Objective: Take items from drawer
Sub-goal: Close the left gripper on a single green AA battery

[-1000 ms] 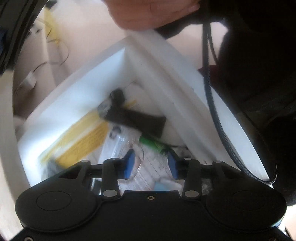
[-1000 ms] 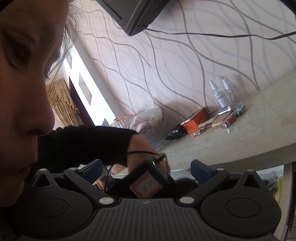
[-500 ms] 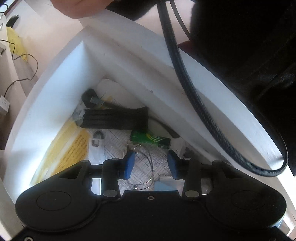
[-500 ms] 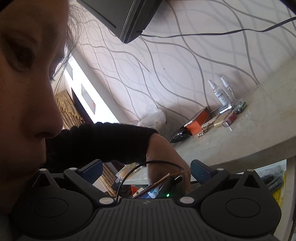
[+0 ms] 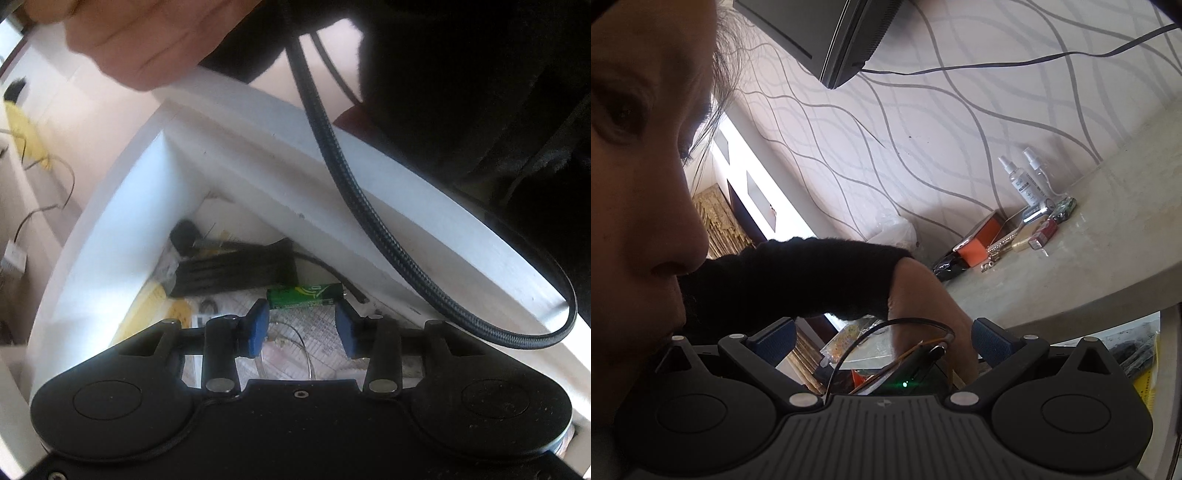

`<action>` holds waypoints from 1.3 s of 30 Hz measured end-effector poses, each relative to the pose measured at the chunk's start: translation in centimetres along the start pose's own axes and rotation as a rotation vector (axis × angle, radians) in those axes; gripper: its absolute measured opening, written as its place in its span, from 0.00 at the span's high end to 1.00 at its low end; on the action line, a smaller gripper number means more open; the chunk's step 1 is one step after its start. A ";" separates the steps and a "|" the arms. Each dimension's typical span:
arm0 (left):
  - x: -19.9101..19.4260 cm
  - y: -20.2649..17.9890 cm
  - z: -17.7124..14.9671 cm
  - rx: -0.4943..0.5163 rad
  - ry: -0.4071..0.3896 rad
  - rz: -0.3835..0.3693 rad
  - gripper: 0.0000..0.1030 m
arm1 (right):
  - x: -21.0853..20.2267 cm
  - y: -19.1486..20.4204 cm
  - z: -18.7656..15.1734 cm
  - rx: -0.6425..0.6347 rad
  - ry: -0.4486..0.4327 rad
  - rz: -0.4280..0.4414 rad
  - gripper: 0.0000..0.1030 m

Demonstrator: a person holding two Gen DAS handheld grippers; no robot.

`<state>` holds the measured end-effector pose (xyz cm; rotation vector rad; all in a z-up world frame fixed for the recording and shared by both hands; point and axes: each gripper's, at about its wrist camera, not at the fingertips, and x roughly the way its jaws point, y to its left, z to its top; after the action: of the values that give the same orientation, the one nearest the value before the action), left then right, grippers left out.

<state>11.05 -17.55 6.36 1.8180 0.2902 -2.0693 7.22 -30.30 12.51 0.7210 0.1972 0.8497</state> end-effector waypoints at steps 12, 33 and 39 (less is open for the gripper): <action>-1.3 2.8 -1.1 -0.138 0.007 -0.039 0.52 | -0.1 0.0 0.1 -0.005 -0.018 -0.029 0.00; -3.8 3.0 -3.5 -0.144 0.028 -0.038 0.67 | -0.9 -0.6 0.3 0.040 -0.038 0.032 0.00; -5.3 2.5 -5.8 -0.293 0.047 -0.010 0.79 | -1.0 -0.6 0.3 0.042 -0.050 0.037 0.00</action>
<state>17.90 -16.85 10.95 1.6907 0.5825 -1.8774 7.06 -31.46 12.18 0.7866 0.1578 0.8644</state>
